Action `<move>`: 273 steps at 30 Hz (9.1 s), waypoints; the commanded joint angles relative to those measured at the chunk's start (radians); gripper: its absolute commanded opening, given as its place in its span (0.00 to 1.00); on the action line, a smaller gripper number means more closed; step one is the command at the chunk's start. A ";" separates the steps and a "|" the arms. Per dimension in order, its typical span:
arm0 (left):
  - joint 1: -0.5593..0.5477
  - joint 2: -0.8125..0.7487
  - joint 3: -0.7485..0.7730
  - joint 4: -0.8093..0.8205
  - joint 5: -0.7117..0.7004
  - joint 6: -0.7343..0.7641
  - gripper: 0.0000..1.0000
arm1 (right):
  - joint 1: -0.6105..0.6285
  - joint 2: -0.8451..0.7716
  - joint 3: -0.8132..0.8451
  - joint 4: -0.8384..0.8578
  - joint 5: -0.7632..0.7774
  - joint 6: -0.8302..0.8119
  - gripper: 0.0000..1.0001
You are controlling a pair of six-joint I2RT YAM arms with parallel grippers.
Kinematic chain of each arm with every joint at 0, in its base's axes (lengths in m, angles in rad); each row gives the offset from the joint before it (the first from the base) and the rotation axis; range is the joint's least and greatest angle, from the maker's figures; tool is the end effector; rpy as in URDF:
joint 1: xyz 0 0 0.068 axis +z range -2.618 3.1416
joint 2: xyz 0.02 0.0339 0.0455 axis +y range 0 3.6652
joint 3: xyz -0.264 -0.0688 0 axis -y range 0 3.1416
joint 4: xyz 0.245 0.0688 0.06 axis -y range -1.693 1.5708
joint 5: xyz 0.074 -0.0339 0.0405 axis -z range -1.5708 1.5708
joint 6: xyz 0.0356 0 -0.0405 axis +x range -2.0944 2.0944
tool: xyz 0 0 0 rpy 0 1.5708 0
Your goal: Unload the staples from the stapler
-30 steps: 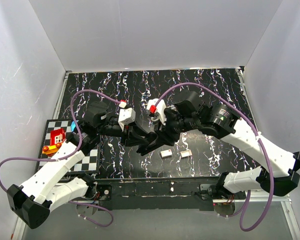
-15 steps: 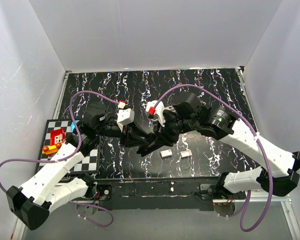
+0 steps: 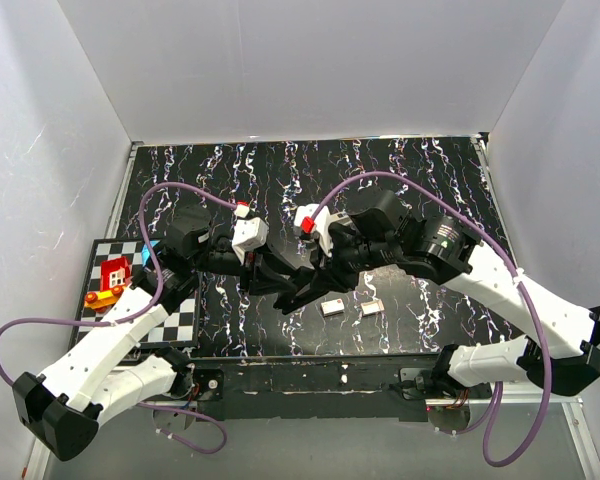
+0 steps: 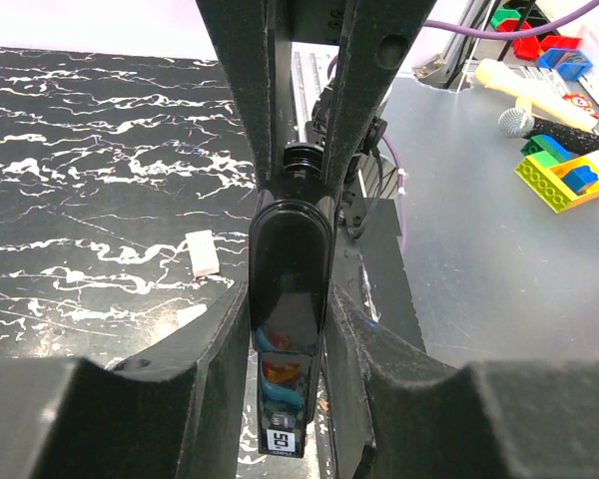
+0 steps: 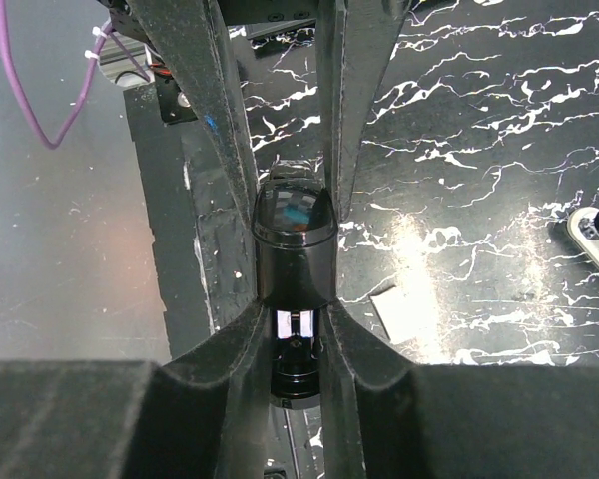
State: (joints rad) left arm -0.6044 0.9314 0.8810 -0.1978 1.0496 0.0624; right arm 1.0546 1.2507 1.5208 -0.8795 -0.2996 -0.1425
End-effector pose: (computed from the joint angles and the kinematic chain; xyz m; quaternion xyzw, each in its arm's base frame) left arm 0.1463 -0.1385 0.3504 0.5143 0.5447 -0.5233 0.4062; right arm 0.1121 0.2188 0.4255 -0.5510 0.6854 0.3202 0.3522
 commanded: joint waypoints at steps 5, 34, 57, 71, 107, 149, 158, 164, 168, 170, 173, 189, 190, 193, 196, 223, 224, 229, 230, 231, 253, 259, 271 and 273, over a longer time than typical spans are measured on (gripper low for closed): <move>-0.005 -0.009 -0.002 0.086 0.139 -0.047 0.30 | 0.005 -0.045 -0.025 0.094 -0.038 0.017 0.01; -0.006 0.058 -0.005 0.144 0.093 -0.131 0.53 | 0.025 -0.062 -0.011 0.122 -0.053 0.012 0.01; -0.014 0.061 -0.005 0.172 0.118 -0.159 0.21 | 0.033 -0.028 0.025 0.151 -0.050 0.014 0.01; -0.020 -0.002 -0.016 0.156 0.073 -0.124 0.00 | 0.036 -0.125 -0.092 0.152 0.004 0.006 0.01; -0.020 -0.117 -0.047 0.192 -0.089 -0.124 0.00 | 0.036 -0.277 -0.514 0.300 -0.036 0.187 0.01; -0.018 -0.227 -0.076 0.238 -0.280 -0.115 0.00 | 0.094 -0.307 -0.771 0.522 -0.098 0.379 0.01; -0.017 -0.244 -0.074 0.244 -0.329 -0.108 0.00 | 0.128 -0.301 -0.797 0.548 -0.092 0.400 0.01; -0.014 -0.259 -0.077 0.250 -0.368 -0.105 0.00 | 0.145 -0.303 -0.807 0.559 -0.092 0.417 0.01; -0.009 -0.278 -0.082 0.258 -0.398 -0.105 0.00 | 0.163 -0.295 -0.817 0.576 -0.087 0.429 0.01; -0.008 -0.284 -0.085 0.259 -0.410 -0.105 0.00 | 0.171 -0.292 -0.826 0.591 -0.084 0.437 0.01; -0.006 -0.296 -0.085 0.267 -0.431 -0.110 0.00 | 0.186 -0.284 -0.833 0.603 -0.081 0.448 0.01; 0.000 -0.292 0.022 0.236 -0.488 -0.108 0.00 | 0.252 -0.301 -0.887 0.623 -0.032 0.515 0.01; 0.000 -0.293 0.029 0.235 -0.491 -0.107 0.00 | 0.257 -0.304 -0.892 0.625 -0.027 0.521 0.01; 0.000 -0.289 0.045 0.235 -0.497 -0.108 0.00 | 0.272 -0.313 -0.901 0.628 -0.013 0.535 0.01; 0.000 -0.283 0.062 0.233 -0.507 -0.111 0.00 | 0.286 -0.320 -0.909 0.628 -0.004 0.544 0.01; 0.002 -0.232 0.141 0.040 -0.245 -0.151 0.49 | 0.318 -0.405 -0.622 0.312 0.155 0.370 0.01; 0.002 -0.226 0.147 0.029 -0.220 -0.168 0.52 | 0.318 -0.402 -0.602 0.294 0.160 0.354 0.01; 0.002 -0.180 0.174 -0.037 -0.116 -0.193 0.64 | 0.318 -0.393 -0.499 0.196 0.197 0.279 0.01; 0.002 -0.174 0.173 -0.040 -0.091 -0.193 0.64 | 0.318 -0.390 -0.475 0.177 0.203 0.265 0.01; 0.000 -0.174 0.170 -0.038 -0.067 -0.191 0.66 | 0.317 -0.387 -0.450 0.162 0.206 0.250 0.01; -0.044 -0.112 0.081 -0.034 -0.036 -0.197 0.75 | 0.259 -0.145 -0.027 0.019 0.205 0.023 0.01; -0.058 -0.100 0.052 -0.034 -0.079 -0.179 0.74 | 0.223 -0.085 0.073 0.005 0.174 0.001 0.01; -0.081 -0.082 0.030 -0.003 -0.105 -0.165 0.72 | 0.163 0.019 0.197 0.001 0.093 -0.002 0.01; -0.084 -0.086 0.029 0.009 -0.109 -0.167 0.70 | 0.159 0.032 0.210 -0.007 0.085 -0.005 0.01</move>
State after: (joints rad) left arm -0.6792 0.8494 0.9226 -0.2203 0.9592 -0.1162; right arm 1.2221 1.2831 1.6451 -0.9455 -0.1646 -0.1349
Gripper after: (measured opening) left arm 0.717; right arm 0.274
